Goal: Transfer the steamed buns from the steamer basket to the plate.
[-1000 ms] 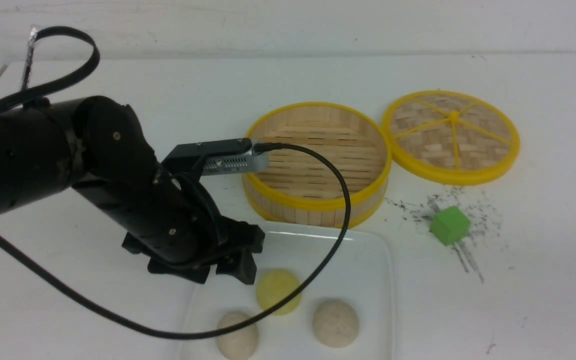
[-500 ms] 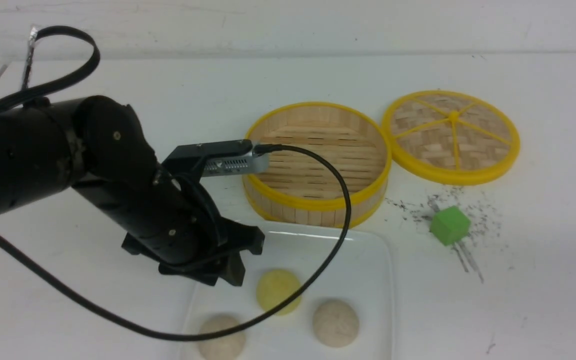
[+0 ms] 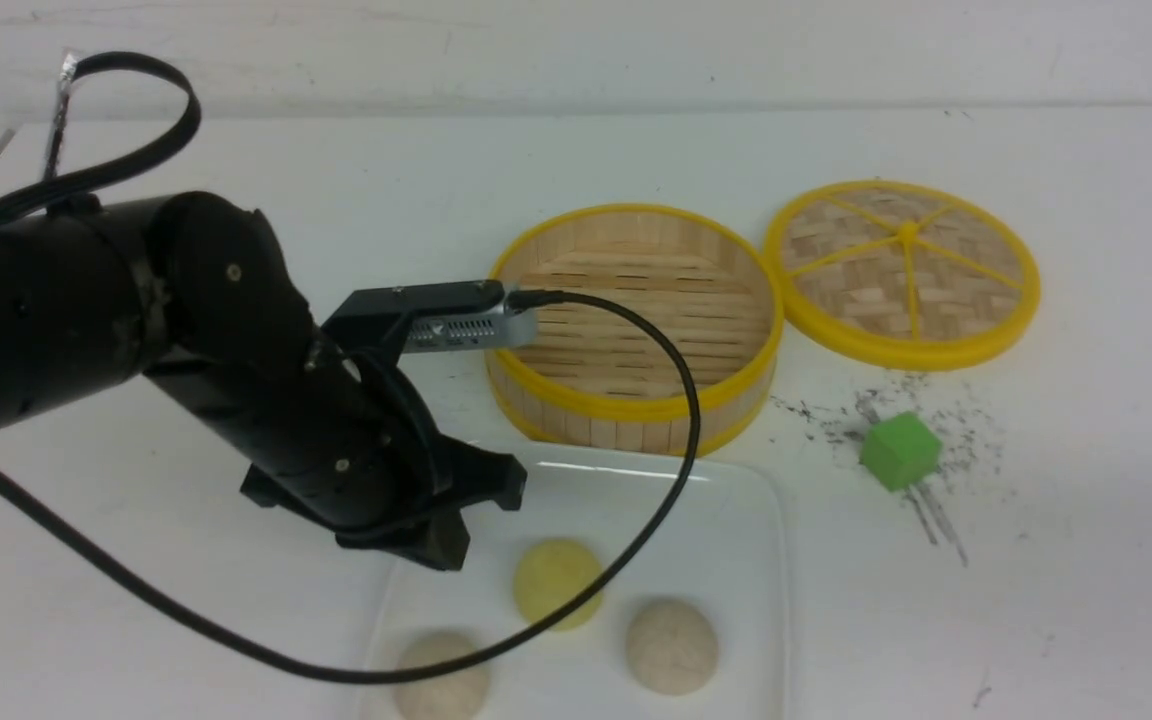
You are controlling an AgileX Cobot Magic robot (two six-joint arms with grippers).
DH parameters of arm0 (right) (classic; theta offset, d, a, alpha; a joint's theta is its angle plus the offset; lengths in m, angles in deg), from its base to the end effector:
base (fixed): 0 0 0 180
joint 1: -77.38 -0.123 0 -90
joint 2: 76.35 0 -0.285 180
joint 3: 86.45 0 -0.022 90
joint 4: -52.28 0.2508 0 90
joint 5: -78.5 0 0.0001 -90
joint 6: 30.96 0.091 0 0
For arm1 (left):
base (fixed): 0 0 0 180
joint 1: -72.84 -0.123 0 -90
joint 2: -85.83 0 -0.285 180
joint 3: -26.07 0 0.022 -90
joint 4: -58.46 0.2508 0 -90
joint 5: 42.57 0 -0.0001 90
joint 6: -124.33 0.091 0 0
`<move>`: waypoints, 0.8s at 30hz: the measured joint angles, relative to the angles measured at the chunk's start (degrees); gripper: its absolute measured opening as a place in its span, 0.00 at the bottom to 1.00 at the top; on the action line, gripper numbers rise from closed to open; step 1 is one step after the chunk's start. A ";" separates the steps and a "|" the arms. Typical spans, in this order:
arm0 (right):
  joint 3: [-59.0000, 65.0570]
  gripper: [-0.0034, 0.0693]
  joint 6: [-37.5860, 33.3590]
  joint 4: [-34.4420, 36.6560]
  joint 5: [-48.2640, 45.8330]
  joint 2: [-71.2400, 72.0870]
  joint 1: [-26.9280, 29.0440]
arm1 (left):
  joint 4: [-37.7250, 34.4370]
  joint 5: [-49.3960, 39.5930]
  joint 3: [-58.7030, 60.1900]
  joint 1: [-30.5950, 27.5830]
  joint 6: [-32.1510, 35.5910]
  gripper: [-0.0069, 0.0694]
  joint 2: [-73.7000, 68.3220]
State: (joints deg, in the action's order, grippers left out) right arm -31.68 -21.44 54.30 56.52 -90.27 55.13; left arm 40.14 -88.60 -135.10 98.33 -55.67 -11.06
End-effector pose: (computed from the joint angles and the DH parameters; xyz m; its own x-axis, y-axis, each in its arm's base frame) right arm 0.0366 0.0163 0.3021 -0.0876 0.1776 -0.9802 -0.3810 0.9032 0.1977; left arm 0.2615 -0.1475 0.2335 -0.9374 0.2051 -0.2815 0.2854 0.9156 -0.2832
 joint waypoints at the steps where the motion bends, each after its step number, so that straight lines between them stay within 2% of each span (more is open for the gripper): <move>1: 0.84 0.05 0.00 -0.14 0.00 0.25 0.00 | 0.04 0.12 0.00 0.00 0.00 0.09 0.00; 5: 5.31 0.05 0.00 -3.19 0.26 1.26 2.84 | 1.34 0.59 0.00 0.00 0.00 0.09 0.00; 11: 15.38 0.06 0.00 -6.45 -0.06 4.41 14.63 | 4.38 1.02 0.00 0.00 0.00 0.09 1.89; 14: 19.03 0.06 0.00 -6.63 -0.38 6.45 18.68 | 6.44 1.02 0.00 0.00 0.00 0.09 5.31; 18: 22.76 0.07 0.00 -6.88 -0.37 6.83 20.42 | 9.51 0.40 0.00 0.00 0.00 0.09 12.69; 24: 23.52 0.08 0.05 -7.04 -0.89 6.83 18.99 | 15.61 -4.35 0.00 0.00 -2.36 0.09 25.74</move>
State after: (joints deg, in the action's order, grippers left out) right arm -8.16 -21.39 47.26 55.64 -83.43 74.11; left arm 55.75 -92.95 -135.10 98.33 -58.03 14.68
